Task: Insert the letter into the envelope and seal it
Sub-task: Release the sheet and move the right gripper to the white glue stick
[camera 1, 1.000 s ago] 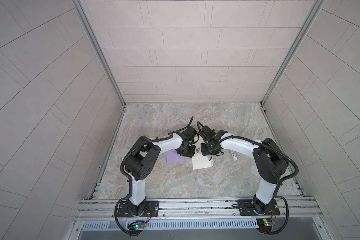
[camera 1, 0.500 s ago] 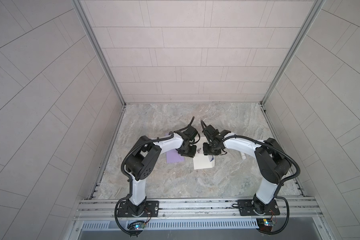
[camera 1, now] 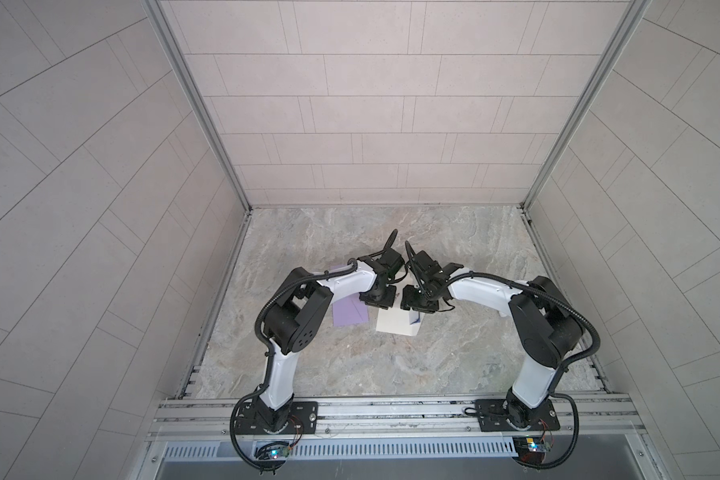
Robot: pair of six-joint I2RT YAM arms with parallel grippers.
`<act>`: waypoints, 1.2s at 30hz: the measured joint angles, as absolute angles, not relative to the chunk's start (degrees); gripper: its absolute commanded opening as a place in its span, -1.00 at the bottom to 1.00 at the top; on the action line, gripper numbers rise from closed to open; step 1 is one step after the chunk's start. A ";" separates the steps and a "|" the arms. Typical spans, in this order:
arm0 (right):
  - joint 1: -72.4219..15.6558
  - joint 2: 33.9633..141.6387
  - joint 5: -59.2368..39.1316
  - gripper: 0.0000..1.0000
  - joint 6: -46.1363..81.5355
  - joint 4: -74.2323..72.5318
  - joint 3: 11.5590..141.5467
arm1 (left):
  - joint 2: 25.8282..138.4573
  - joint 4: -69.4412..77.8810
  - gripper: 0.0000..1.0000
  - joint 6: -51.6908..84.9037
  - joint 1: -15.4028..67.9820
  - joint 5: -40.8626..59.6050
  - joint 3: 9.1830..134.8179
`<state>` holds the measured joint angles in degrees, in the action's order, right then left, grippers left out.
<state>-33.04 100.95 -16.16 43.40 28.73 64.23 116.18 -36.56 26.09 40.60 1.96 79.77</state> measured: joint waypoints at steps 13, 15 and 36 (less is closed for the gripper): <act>2.26 91.64 -5.93 0.55 35.33 40.84 66.26 | 117.97 -38.63 -0.42 27.53 41.01 -0.05 82.54; 10.11 94.04 -4.14 0.53 33.30 41.98 68.25 | 117.93 -38.52 -0.41 27.64 41.04 -0.01 82.50; 24.43 101.45 -14.87 0.43 26.61 39.42 63.35 | 116.55 -35.75 -0.36 28.08 41.54 -0.25 80.09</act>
<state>24.43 101.45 -14.87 26.61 39.42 63.35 116.55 -35.75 28.08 41.54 -0.25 80.09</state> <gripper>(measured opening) 0.716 0.317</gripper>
